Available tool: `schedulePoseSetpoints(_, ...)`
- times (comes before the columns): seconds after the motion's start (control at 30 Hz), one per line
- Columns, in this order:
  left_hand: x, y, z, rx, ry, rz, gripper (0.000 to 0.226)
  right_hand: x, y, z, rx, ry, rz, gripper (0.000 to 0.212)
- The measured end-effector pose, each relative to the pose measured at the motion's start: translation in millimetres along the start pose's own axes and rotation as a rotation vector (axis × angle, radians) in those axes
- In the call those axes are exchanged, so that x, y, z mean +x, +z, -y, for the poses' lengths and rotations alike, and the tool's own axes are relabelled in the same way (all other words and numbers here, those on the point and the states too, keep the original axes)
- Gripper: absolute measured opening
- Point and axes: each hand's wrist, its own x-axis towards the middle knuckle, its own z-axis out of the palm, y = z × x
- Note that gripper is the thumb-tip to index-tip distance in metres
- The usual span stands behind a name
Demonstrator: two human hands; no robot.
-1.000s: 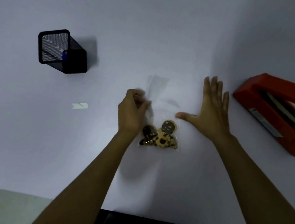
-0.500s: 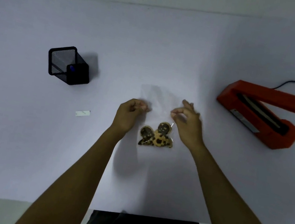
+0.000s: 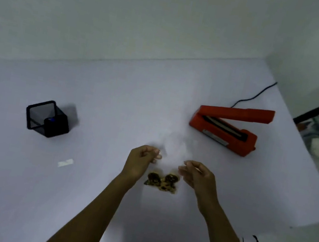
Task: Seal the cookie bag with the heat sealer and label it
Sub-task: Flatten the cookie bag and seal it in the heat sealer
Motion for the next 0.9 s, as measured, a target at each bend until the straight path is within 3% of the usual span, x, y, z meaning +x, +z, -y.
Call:
schedulePoseSetpoints(0.3, 10.1, 86.5, -23.8, 0.14, -0.04, 0.088, 0.016, 5.2, -69.1, 4.0, 0.114, 0.023, -0.168, 0.013)
schedulePoseSetpoints(0.53, 41.1, 140.8, -35.7, 0.248, -0.018, 0.06, 0.022, 52.1, -113.2, 16.0, 0.14, 0.04, -0.175, 0.013)
schedulePoseSetpoints(0.9, 78.9, 178.4, -51.7, 0.269, -0.024, -0.036, 0.019, 99.1, -122.1, 25.0, 0.204, 0.11, -0.175, 0.013)
